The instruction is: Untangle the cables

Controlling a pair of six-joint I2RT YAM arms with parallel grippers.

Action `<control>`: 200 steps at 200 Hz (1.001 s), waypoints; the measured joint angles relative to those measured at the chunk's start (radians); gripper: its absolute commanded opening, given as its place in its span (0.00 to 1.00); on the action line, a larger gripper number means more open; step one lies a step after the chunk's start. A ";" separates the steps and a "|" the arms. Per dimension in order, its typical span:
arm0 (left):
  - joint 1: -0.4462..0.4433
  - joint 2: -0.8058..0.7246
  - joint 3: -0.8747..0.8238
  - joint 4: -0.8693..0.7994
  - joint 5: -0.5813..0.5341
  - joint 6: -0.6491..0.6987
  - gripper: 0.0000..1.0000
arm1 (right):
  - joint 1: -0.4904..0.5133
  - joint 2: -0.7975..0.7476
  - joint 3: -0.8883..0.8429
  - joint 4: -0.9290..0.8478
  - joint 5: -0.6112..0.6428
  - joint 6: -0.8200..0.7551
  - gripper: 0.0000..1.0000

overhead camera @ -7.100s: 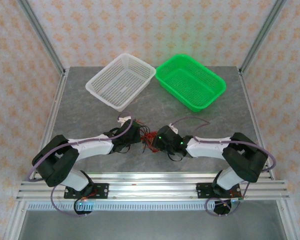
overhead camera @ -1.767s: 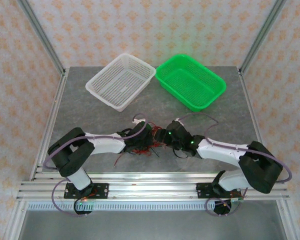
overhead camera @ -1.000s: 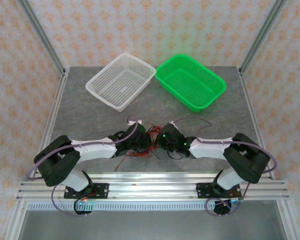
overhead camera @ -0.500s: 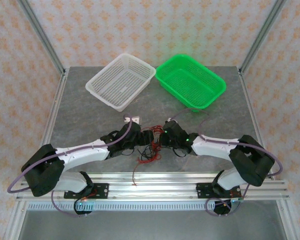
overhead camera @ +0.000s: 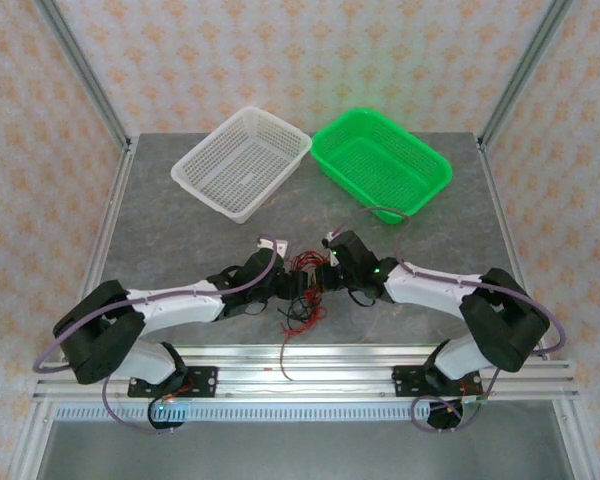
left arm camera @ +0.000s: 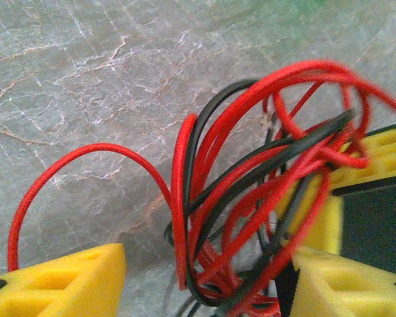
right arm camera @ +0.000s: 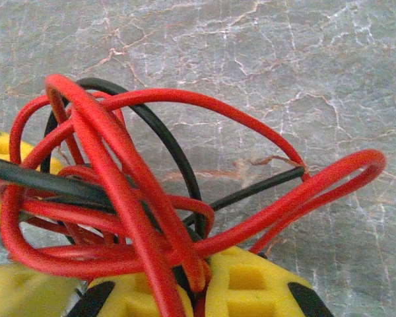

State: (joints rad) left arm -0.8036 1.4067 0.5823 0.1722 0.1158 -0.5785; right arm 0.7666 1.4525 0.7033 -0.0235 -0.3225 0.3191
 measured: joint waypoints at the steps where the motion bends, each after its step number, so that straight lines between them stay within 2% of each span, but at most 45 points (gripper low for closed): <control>1: 0.000 0.002 0.000 0.001 0.000 0.002 0.61 | 0.000 0.000 0.001 -0.001 -0.001 0.000 0.00; 16: 0.000 0.048 0.006 0.015 -0.007 0.024 0.59 | 0.000 0.009 0.018 -0.009 -0.007 -0.014 0.00; 30: 0.000 0.104 0.027 0.018 -0.027 0.035 0.53 | 0.000 0.021 0.032 -0.016 -0.011 -0.027 0.00; 54: 0.013 0.193 0.090 -0.006 -0.107 0.020 0.46 | 0.000 0.051 0.057 -0.046 -0.004 -0.056 0.01; 90: 0.053 0.227 0.153 -0.078 -0.253 -0.045 0.45 | 0.002 0.101 0.151 -0.130 0.091 -0.103 0.03; 128: 0.058 0.226 0.195 -0.140 -0.353 -0.079 0.49 | 0.013 0.161 0.251 -0.215 0.261 -0.113 0.03; 170: 0.058 0.198 0.196 -0.169 -0.363 -0.090 0.62 | 0.028 0.214 0.300 -0.269 0.398 -0.084 0.04; 185: 0.058 0.171 0.196 -0.184 -0.359 -0.085 0.66 | 0.029 0.229 0.314 -0.278 0.437 -0.064 0.07; 200: 0.059 0.145 0.204 -0.201 -0.349 -0.080 0.67 | 0.029 0.231 0.323 -0.287 0.464 -0.046 0.15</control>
State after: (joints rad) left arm -0.7448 1.5513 0.7868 -0.0292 -0.2333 -0.6590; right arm 0.7952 1.6836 1.0264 -0.3103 0.1417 0.2733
